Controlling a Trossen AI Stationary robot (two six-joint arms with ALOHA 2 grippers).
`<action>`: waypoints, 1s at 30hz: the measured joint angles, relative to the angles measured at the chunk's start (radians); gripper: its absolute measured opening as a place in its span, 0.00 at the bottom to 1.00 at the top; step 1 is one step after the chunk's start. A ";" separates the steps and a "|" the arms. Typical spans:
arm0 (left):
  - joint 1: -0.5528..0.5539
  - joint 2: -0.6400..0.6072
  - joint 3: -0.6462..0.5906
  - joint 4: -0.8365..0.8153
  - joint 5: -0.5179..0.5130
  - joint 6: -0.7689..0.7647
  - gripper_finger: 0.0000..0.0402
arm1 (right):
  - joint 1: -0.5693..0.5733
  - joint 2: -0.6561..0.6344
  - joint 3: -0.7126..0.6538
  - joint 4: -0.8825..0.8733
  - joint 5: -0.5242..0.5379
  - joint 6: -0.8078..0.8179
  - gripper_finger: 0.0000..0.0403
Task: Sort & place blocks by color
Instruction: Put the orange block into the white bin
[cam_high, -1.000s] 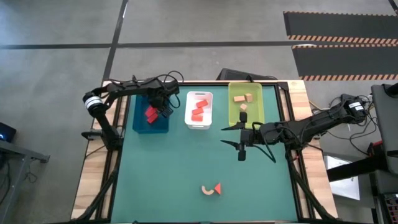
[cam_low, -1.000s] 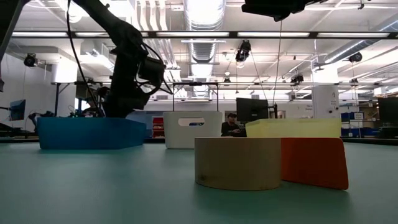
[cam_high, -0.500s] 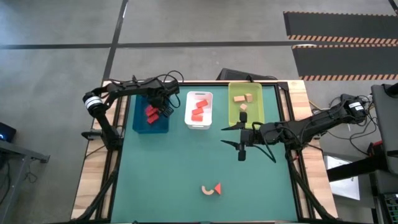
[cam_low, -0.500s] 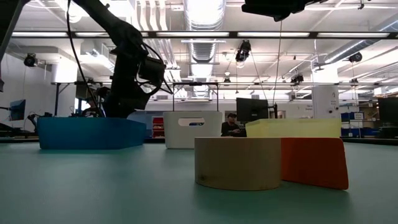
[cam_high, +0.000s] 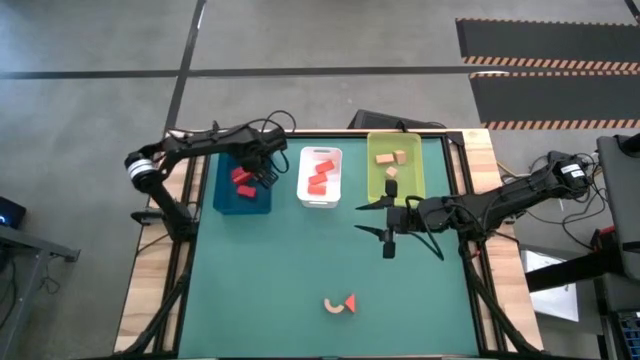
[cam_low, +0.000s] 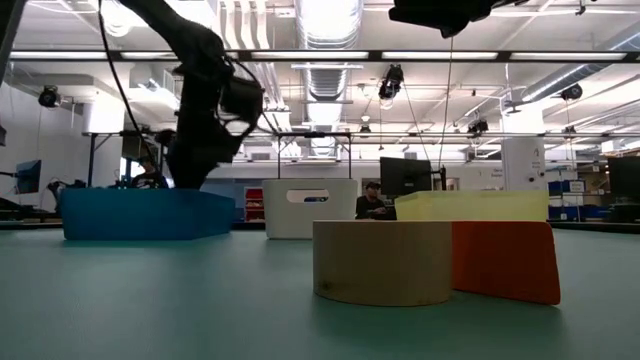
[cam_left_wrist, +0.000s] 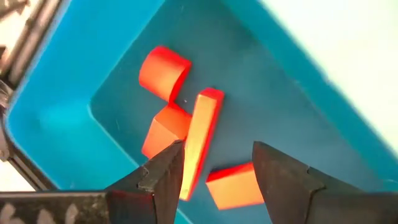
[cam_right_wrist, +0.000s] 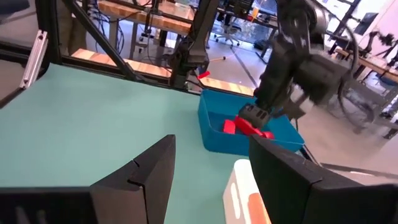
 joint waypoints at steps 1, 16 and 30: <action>-0.013 -0.021 0.000 0.000 0.000 0.000 0.43 | 0.000 0.000 0.000 -0.001 -0.002 0.013 0.48; -0.455 -0.380 -0.002 0.225 -0.116 -0.081 0.43 | 0.068 0.101 0.000 -0.061 -0.134 0.290 0.48; -0.811 -0.350 -0.003 0.442 -0.174 -0.078 0.43 | 0.208 0.254 0.150 -0.416 -0.173 0.429 0.44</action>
